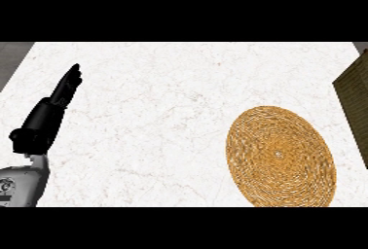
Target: Pick the sweet potato from the placemat and place it in the basket
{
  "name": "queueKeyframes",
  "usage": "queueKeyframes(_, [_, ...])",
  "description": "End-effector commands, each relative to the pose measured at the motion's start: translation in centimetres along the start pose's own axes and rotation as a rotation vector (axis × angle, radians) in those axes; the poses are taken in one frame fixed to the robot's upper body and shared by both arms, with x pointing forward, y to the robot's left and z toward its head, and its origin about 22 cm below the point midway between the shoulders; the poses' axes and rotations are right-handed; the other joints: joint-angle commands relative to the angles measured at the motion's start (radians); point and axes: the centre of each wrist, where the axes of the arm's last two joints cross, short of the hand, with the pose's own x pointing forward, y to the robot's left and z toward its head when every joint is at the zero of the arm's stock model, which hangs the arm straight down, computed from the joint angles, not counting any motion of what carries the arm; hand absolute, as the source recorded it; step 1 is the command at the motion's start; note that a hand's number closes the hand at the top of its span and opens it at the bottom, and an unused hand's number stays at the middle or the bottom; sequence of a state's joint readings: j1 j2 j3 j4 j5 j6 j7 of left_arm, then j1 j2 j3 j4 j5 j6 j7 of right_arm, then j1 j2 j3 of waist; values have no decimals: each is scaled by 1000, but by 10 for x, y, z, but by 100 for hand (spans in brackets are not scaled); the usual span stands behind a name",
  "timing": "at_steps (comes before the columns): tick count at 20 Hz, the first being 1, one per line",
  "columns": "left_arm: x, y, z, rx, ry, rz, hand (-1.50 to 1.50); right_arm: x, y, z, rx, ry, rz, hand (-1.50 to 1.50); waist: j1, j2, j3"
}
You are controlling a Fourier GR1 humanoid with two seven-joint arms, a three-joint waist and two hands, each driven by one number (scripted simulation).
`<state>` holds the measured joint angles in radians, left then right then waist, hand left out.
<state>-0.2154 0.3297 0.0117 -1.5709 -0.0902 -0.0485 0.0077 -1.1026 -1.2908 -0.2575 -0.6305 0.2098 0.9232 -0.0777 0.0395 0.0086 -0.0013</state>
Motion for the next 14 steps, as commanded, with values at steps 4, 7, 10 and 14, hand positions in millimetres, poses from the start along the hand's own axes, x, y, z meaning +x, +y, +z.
queueKeyframes(4, [-8, 9, 1, 18, 19, 18, 0, -2, 25, -19, 67, 98, 253, 150, -16, 1, 2])
queueKeyframes(7, [0, 5, -1, 10, 12, 17, 0, 13, 17, -17, 61, 120, 335, 150, -5, 2, 2])
queueKeyframes(10, [-3, 4, -2, 6, 10, 4, 0, 0, 32, -27, 118, 92, 412, 150, -14, 2, 2])
queueKeyframes(14, [-5, -7, 11, 15, 13, 9, 0, -2, 14, -14, 173, 103, 285, -150, -7, -3, 1])
